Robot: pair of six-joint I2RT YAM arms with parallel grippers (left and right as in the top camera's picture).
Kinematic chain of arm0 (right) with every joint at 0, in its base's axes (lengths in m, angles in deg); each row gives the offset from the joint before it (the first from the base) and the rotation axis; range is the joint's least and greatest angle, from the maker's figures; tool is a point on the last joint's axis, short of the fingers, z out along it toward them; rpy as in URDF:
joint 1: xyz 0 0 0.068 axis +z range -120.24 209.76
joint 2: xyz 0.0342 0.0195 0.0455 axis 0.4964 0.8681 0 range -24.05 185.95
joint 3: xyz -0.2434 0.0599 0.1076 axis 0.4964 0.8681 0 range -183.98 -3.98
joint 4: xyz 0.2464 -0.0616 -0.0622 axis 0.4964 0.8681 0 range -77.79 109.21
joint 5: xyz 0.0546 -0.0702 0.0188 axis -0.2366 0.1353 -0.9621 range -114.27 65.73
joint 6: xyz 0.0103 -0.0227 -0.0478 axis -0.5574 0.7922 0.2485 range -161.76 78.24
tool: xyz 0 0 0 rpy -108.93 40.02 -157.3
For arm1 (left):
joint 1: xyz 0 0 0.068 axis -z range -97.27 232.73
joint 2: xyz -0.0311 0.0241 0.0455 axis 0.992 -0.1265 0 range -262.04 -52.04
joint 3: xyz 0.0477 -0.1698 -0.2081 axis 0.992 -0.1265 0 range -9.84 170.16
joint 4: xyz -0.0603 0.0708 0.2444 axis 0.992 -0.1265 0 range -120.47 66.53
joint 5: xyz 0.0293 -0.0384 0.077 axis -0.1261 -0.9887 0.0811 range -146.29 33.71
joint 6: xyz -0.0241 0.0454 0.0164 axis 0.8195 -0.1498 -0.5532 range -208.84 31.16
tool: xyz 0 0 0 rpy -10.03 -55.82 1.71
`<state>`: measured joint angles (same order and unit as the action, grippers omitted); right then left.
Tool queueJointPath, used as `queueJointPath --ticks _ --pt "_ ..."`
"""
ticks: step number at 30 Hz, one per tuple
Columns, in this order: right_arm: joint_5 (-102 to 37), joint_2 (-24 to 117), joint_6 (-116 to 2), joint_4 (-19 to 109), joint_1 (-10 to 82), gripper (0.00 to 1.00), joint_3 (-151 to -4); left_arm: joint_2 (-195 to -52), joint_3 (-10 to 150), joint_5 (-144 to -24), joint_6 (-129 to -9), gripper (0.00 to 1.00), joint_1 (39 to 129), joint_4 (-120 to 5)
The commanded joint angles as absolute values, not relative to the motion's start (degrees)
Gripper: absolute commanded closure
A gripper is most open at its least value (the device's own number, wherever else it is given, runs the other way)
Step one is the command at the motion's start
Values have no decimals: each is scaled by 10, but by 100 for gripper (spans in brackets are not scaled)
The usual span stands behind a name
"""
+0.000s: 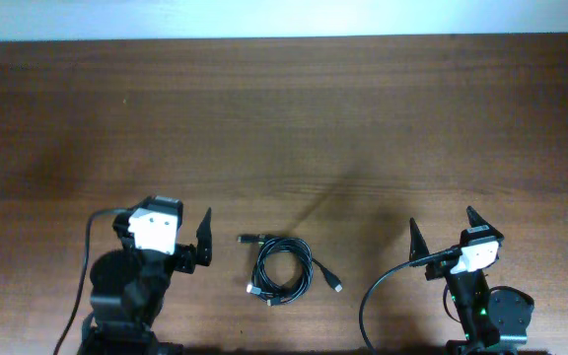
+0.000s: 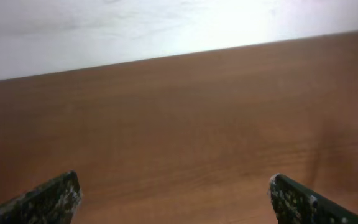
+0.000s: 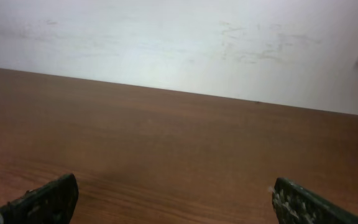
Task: Untangle cables
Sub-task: 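Reach the left gripper down and grasp the black cable coil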
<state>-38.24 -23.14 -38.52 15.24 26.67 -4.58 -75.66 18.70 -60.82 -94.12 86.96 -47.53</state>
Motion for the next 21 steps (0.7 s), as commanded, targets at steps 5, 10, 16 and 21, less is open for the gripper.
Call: queueJointPath --ticks 5,10,16,21 --pt "-375 -236 -383 157 272 1 -43 -1001 402 -721 -1083 1 872 -649" --pt "-375 -236 -383 157 272 1 -43 -1182 535 -776 -1205 1 909 -782" --pt "-375 -236 -383 157 272 1 -43 -1315 552 -752 -1275 1 1040 -809" --pt "-375 -236 -383 157 272 1 -43 -1410 552 -698 -1275 1 1084 -797"
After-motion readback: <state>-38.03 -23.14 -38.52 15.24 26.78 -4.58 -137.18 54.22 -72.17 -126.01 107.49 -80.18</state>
